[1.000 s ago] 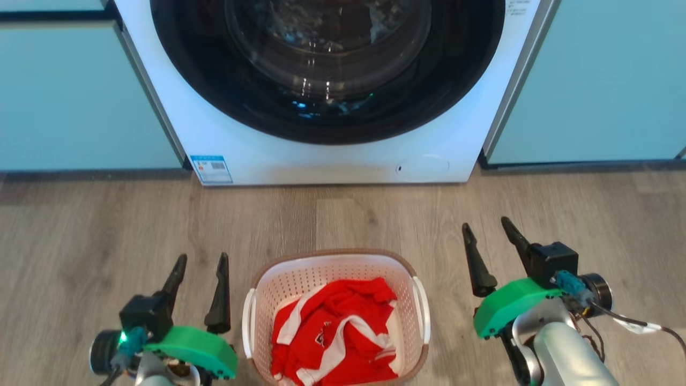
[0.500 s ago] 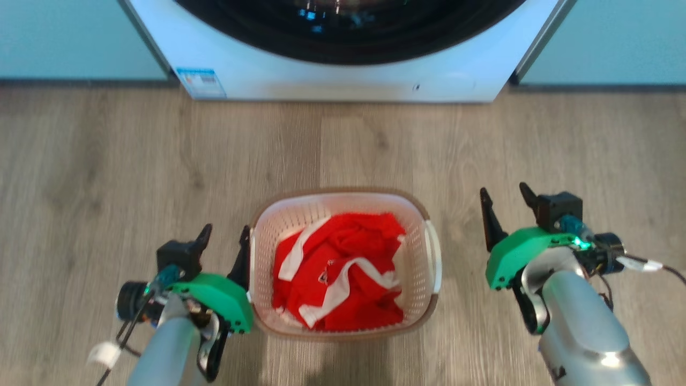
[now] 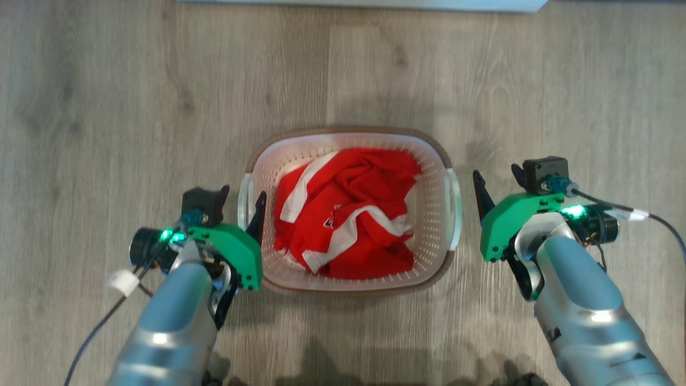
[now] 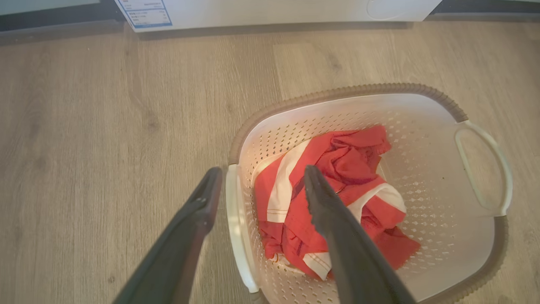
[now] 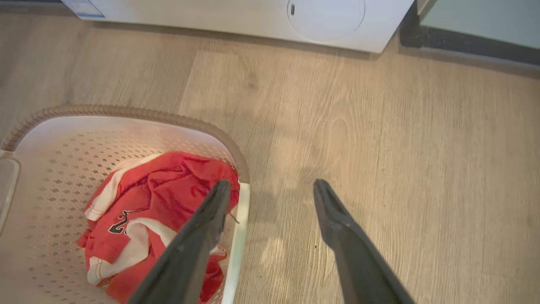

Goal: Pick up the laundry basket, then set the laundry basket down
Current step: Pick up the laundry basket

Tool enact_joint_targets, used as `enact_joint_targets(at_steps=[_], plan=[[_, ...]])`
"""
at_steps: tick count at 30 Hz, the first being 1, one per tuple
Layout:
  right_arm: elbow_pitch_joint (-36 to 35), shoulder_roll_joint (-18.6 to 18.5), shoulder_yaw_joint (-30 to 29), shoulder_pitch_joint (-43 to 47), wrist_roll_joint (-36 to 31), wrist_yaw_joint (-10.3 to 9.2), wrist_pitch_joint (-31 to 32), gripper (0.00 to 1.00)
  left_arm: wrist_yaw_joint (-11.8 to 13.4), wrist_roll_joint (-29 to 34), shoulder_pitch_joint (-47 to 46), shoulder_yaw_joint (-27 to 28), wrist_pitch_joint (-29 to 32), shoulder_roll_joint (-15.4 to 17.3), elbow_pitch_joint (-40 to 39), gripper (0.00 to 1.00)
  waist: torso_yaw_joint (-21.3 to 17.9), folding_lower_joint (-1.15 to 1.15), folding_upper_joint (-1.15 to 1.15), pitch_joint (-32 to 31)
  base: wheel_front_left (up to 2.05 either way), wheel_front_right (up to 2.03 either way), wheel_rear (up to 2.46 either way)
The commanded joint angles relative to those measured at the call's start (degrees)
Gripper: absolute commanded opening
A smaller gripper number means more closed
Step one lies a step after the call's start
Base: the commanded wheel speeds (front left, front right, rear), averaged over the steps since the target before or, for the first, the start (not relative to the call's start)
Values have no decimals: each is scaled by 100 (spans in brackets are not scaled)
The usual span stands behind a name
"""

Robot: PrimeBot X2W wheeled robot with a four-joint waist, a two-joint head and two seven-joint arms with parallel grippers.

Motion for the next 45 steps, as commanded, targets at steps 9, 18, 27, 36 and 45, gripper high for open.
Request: enact_joint_targets(at_steps=[9, 18, 27, 36, 45], plan=[[340, 5, 116, -320, 295, 40, 192, 100, -71, -418, -636, -355, -30, 99, 709, 100, 97, -1, 0, 730, 0, 0, 0], [584, 5, 359, -510, 864, 40, 266, 100, -95, -760, -1082, -775, -30, 99, 1265, 100, 91, -1, 0, 1108, 0, 0, 0], [674, 5, 789, -635, 1128, 40, 306, 100, -119, -1219, -1390, -1315, -29, 99, 1660, 100, 83, -1, 0, 1387, 0, 0, 0], [801, 5, 958, -775, 1279, 40, 395, 100, -96, -1634, -1559, -1787, 104, 99, 1799, 100, 93, -1, 0, 1556, 0, 0, 0], [977, 5, 986, -902, 1277, 40, 434, 100, -45, -1946, -1675, -2184, 199, 99, 1786, 100, 132, -1, 0, 1706, 0, 0, 0]])
